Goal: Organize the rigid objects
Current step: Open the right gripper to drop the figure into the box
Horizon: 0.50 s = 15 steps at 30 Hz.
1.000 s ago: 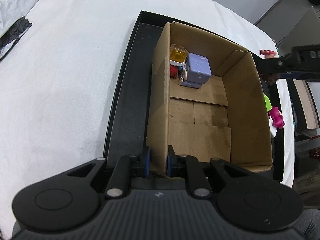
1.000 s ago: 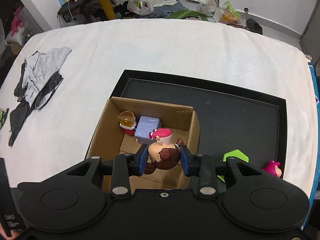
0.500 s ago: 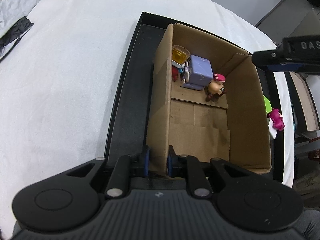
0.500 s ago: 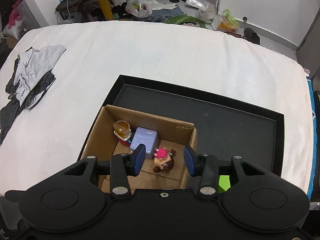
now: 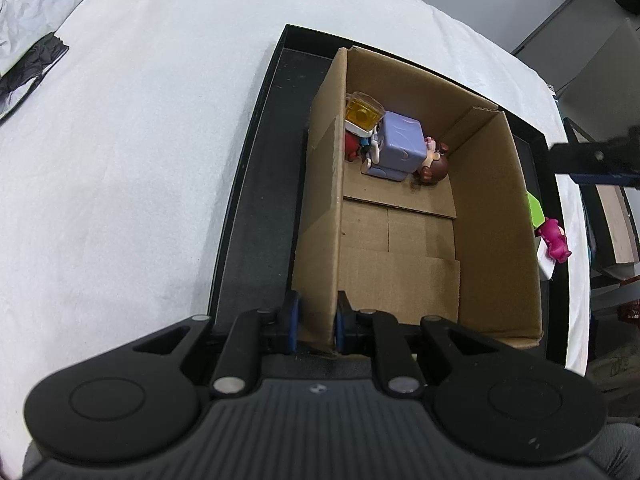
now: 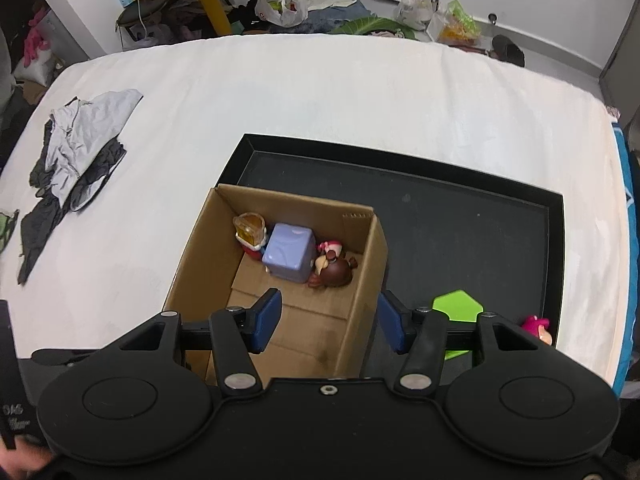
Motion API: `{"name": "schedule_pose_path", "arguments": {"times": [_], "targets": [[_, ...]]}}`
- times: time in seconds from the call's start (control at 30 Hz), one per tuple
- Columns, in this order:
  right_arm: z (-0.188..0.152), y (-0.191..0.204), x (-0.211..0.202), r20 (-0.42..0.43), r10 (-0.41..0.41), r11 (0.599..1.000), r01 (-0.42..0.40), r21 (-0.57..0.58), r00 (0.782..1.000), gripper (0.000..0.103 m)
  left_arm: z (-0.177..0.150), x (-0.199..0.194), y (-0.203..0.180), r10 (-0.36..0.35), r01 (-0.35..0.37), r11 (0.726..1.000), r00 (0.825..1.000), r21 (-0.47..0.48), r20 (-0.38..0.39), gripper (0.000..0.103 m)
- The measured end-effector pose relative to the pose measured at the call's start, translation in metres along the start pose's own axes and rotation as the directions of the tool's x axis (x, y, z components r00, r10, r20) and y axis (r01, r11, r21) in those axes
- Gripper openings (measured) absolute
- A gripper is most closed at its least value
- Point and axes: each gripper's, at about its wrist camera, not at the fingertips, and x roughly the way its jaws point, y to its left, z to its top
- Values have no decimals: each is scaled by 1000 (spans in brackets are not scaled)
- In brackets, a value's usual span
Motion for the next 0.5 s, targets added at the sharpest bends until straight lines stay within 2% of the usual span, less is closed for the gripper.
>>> {"name": "schedule_pose_path", "arguments": {"times": [0.5], "targets": [[-20, -42, -17, -8, 12, 998, -11, 56, 1000, 58, 0, -1, -5, 25, -25, 1000, 1000, 0, 0, 16]]}}
